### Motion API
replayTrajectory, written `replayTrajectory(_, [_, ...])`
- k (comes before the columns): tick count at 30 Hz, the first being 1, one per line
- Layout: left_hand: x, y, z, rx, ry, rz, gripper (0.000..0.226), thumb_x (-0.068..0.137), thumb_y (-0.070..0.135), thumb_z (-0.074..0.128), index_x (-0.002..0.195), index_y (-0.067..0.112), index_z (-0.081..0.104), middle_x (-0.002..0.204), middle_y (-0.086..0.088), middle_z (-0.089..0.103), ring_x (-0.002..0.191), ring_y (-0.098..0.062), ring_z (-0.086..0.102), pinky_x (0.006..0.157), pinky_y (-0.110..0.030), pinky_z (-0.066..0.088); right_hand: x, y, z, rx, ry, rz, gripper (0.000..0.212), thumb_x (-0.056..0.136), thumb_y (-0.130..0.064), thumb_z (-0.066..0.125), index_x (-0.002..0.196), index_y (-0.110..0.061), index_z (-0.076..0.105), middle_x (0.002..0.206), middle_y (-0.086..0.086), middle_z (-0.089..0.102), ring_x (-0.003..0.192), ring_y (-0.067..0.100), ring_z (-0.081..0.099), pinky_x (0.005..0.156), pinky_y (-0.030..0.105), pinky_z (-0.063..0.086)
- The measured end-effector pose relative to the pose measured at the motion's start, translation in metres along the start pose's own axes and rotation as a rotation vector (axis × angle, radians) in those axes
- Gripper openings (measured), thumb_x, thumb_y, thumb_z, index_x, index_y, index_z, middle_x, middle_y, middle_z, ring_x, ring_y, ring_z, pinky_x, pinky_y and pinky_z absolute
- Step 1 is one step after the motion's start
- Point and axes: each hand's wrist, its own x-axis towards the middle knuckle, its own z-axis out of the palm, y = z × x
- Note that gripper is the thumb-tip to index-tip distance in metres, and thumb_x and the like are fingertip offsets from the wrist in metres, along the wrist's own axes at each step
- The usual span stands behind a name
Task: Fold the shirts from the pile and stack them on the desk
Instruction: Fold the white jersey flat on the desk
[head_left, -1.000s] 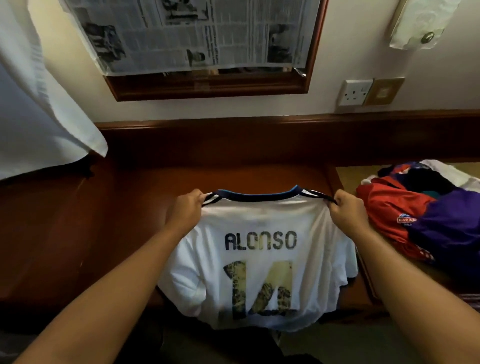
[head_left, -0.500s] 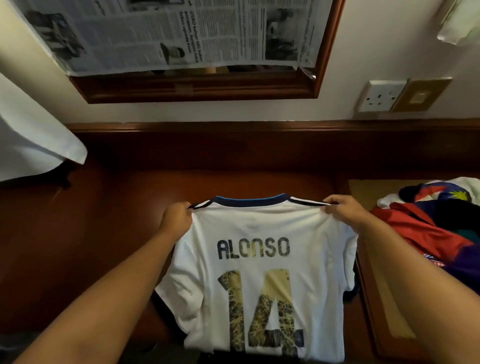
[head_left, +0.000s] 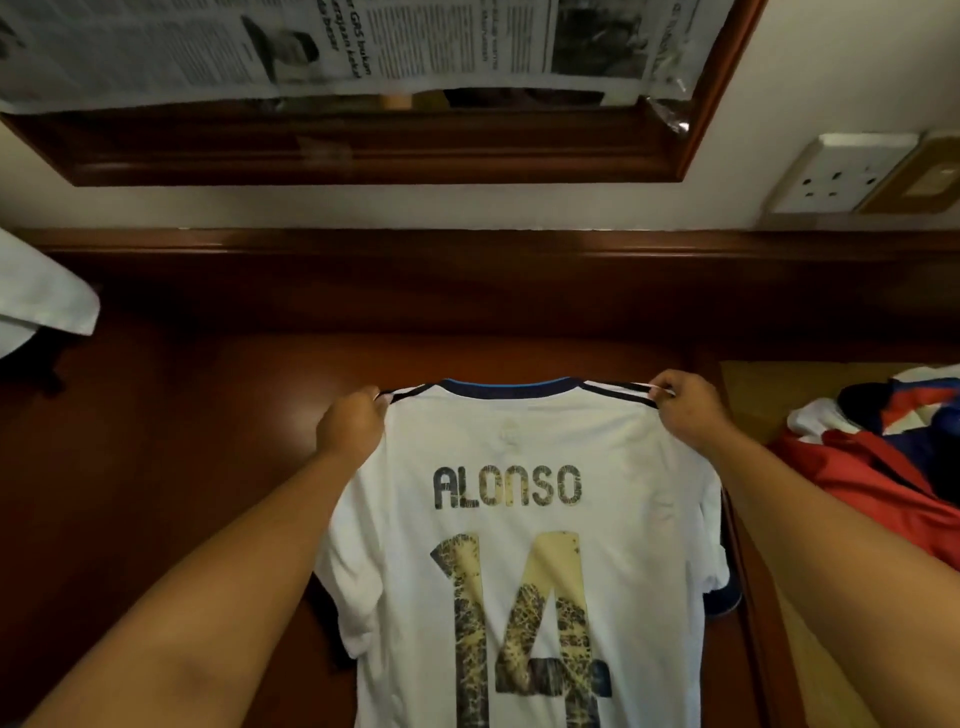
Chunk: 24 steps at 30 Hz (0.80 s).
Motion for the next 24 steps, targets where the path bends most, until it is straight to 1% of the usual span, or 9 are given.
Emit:
replayTrajectory(5, [0.048,-0.009,-0.005,0.001,-0.031,0.092,0.039,0.102,0.032,0.04,0.102,-0.001,0.06,0.095,-0.024,0.065,0.09,-0.041,0.059,0.071,-0.04,0.044,0.04,-0.013,0.014,-0.081,0.048,-0.003,0.013,0.093,0.0,0.053,0.091,-0.011,0.06,0.094,0.017,0.06,0.085,0.034,0.058,0.079,0.04,0.053])
replayTrajectory(7, [0.066,-0.005,-0.009,-0.043,-0.016,0.103,0.037,0.101,0.03,0.044,0.095,-0.002,0.061,0.089,-0.024,0.064,0.085,-0.041,0.059,0.069,-0.039,0.042,0.058,-0.019,0.016,-0.132,0.072,-0.015,0.013,0.093,-0.001,0.051,0.094,-0.008,0.062,0.097,0.019,0.06,0.088,0.038,0.058,0.082,0.046,0.053])
replayTrajectory(9, [0.078,0.0,-0.008,-0.105,0.01,0.071,0.032,0.099,0.028,0.05,0.094,-0.002,0.061,0.088,-0.023,0.063,0.085,-0.039,0.058,0.069,-0.037,0.04,0.069,-0.022,0.021,-0.182,0.116,-0.033,0.015,0.093,-0.003,0.049,0.099,-0.005,0.063,0.105,0.022,0.06,0.093,0.04,0.057,0.085,0.047,0.051])
replayTrajectory(11, [0.078,0.003,0.0,-0.121,0.084,0.04,0.027,0.097,0.024,0.053,0.107,0.0,0.06,0.105,-0.024,0.058,0.098,-0.04,0.054,0.079,-0.04,0.04,0.067,-0.02,0.032,-0.233,0.187,-0.052,0.02,0.095,-0.009,0.048,0.11,-0.007,0.06,0.119,0.021,0.054,0.104,0.042,0.053,0.092,0.045,0.043])
replayTrajectory(13, [0.061,0.007,0.018,-0.086,0.176,0.043,0.031,0.095,0.022,0.056,0.119,0.003,0.058,0.12,-0.023,0.051,0.111,-0.041,0.046,0.09,-0.045,0.039,0.05,-0.011,0.051,-0.281,0.253,-0.082,0.029,0.095,-0.014,0.051,0.124,-0.011,0.055,0.129,0.019,0.048,0.118,0.04,0.045,0.101,0.045,0.034])
replayTrajectory(16, [0.012,0.019,0.054,0.035,0.167,0.115,0.036,0.09,0.024,0.06,0.123,0.009,0.058,0.129,-0.018,0.05,0.118,-0.038,0.044,0.096,-0.048,0.037,0.002,0.011,0.092,-0.368,0.205,-0.183,0.042,0.094,-0.018,0.054,0.135,-0.01,0.047,0.145,0.02,0.038,0.137,0.039,0.03,0.112,0.05,0.024])
replayTrajectory(19, [-0.036,0.018,0.092,0.15,0.059,0.149,0.048,0.091,0.037,0.058,0.132,0.015,0.052,0.142,-0.015,0.043,0.13,-0.037,0.039,0.102,-0.051,0.035,-0.038,0.036,0.129,-0.455,0.04,-0.238,0.051,0.097,-0.034,0.037,0.145,-0.013,0.036,0.156,0.016,0.022,0.146,0.036,0.013,0.115,0.055,0.012])
replayTrajectory(22, [-0.047,-0.004,0.111,0.194,-0.027,0.083,0.063,0.095,0.055,0.033,0.147,0.021,0.033,0.155,-0.015,0.027,0.14,-0.039,0.026,0.107,-0.056,0.027,-0.046,0.053,0.138,-0.502,-0.049,-0.146,0.069,0.093,-0.053,0.01,0.153,-0.021,0.014,0.161,0.01,0.001,0.148,0.029,-0.005,0.117,0.05,0.0])
replayTrajectory(24, [-0.041,-0.018,0.112,0.222,-0.068,0.09,0.07,0.094,0.064,0.02,0.151,0.025,0.023,0.158,-0.014,0.019,0.144,-0.039,0.017,0.111,-0.056,0.02,-0.04,0.059,0.136,-0.535,-0.059,-0.117,0.073,0.09,-0.059,0.001,0.154,-0.025,0.002,0.161,0.007,-0.009,0.147,0.025,-0.014,0.117,0.048,-0.006])
